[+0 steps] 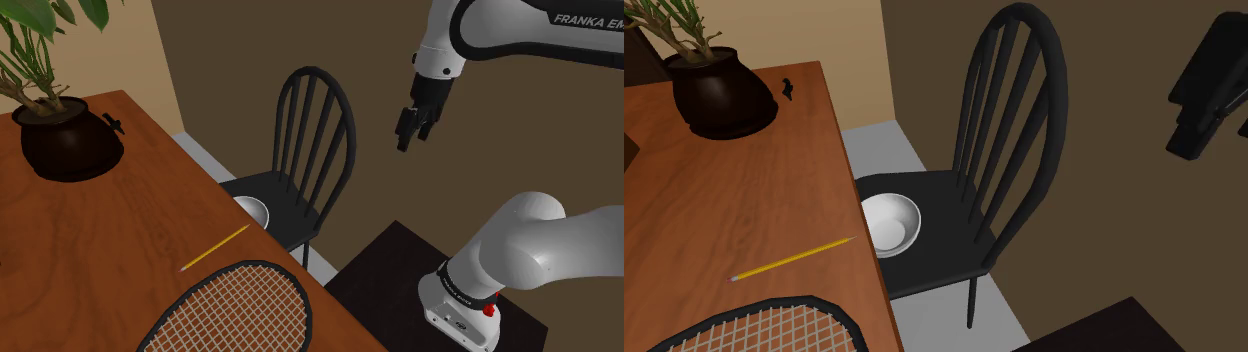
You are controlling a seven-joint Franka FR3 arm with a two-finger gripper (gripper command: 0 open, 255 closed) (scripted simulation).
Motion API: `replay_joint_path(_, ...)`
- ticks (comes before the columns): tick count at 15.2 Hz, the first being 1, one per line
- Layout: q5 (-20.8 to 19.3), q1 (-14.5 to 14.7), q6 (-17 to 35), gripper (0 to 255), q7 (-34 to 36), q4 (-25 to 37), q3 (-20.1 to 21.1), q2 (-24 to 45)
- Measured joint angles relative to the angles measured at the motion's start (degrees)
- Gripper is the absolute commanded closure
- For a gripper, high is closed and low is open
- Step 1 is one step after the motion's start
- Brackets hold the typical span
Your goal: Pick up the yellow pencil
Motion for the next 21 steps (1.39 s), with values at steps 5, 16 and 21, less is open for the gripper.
replay_joint_path(5,4.3,-0.1,1.6,0,9.3,-2.9,4.7,-1.7)
replay_joint_path(16,19.5,-0.8,12.8,0,43.1,-6.0,23.2,2.7)
replay_joint_path(21,23.3,-3.2,19.9,0,58.2,-3.1,32.0,10.1)
